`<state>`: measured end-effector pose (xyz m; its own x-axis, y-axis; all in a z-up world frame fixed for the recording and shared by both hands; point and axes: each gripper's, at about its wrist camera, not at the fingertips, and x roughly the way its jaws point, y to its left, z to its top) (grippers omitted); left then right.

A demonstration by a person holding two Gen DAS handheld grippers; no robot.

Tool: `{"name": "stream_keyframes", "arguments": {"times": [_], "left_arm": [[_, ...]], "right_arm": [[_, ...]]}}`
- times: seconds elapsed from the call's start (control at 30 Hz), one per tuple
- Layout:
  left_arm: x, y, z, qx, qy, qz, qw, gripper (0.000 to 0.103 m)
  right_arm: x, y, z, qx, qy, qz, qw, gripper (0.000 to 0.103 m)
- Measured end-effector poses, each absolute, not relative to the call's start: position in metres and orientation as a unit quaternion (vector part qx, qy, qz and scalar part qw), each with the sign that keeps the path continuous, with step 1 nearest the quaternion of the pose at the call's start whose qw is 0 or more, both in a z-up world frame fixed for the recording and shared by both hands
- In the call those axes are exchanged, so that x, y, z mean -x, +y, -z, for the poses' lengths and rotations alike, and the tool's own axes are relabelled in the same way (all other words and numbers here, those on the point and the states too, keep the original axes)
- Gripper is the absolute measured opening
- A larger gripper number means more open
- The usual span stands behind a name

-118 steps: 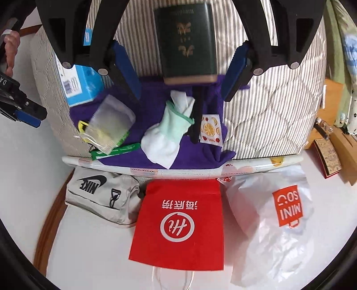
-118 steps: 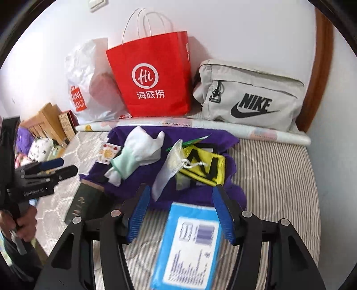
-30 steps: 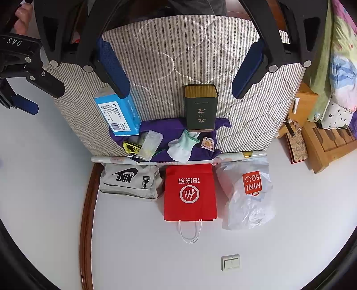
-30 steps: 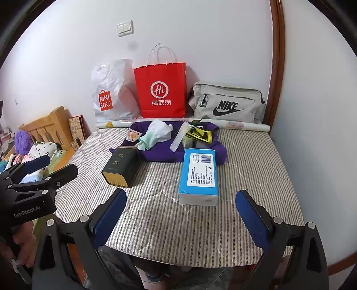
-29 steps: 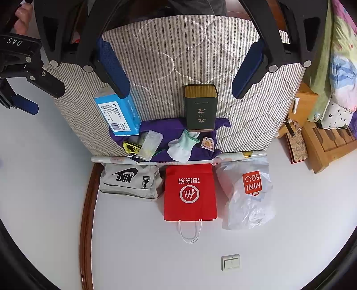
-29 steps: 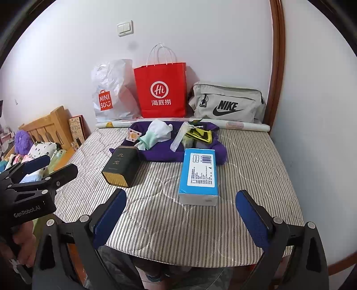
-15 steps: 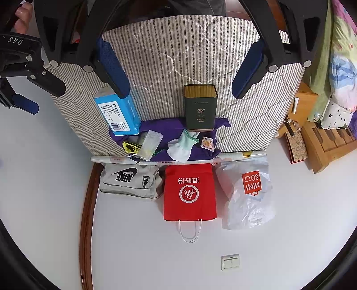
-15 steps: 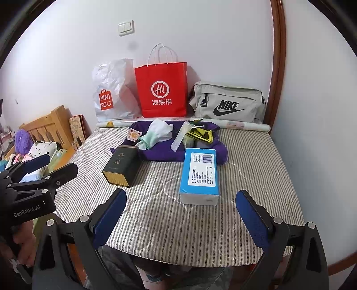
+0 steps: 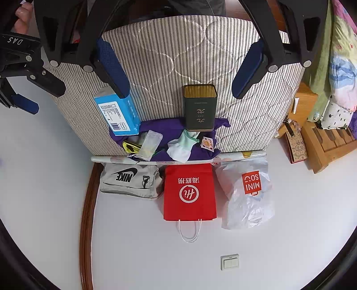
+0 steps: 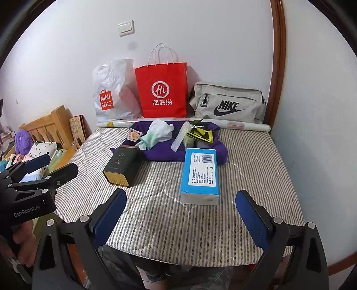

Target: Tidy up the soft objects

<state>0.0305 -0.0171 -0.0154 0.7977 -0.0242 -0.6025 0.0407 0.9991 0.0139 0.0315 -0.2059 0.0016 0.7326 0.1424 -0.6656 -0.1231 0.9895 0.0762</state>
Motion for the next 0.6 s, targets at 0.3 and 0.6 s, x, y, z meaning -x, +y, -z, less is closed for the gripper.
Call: {"name": "stream_keyframes", "arguments": {"times": [0.3, 0.6], "left_arm": [[-0.0304, -0.0171, 0.0157, -0.013, 0.317, 0.017, 0.948, 0.093], [-0.0303, -0.0166, 0.0148, -0.013, 0.317, 0.017, 0.948, 0.093]], "right_arm": [[-0.0308, -0.2059, -0.0016, -0.013, 0.358, -0.071, 0.931, 0.097], [-0.0304, -0.2056, -0.0034, -0.012, 0.356, -0.073, 0.931, 0.097]]}}
